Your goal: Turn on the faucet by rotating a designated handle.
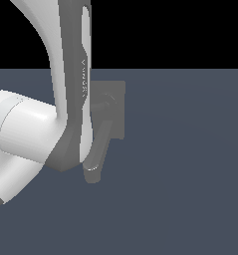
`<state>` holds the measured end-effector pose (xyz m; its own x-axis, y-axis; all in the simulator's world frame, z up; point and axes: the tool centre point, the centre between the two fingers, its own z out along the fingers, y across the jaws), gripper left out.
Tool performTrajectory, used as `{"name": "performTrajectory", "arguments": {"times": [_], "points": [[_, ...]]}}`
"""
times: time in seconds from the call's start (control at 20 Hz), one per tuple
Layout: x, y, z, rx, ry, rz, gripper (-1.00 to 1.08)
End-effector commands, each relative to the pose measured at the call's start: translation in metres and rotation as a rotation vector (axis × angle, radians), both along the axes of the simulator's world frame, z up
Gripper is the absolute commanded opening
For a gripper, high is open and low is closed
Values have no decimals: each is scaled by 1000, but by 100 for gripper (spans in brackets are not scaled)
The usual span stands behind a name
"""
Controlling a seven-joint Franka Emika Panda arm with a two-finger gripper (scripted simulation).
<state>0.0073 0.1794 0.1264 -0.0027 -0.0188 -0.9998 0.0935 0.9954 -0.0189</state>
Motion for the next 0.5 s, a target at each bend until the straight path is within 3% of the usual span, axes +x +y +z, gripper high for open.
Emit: {"name": "performTrajectory", "arguments": {"times": [0.0,0.45], "points": [[0,2,11,0,-1,0,-100],[1,7,52,0,-1,0,-100]]}}
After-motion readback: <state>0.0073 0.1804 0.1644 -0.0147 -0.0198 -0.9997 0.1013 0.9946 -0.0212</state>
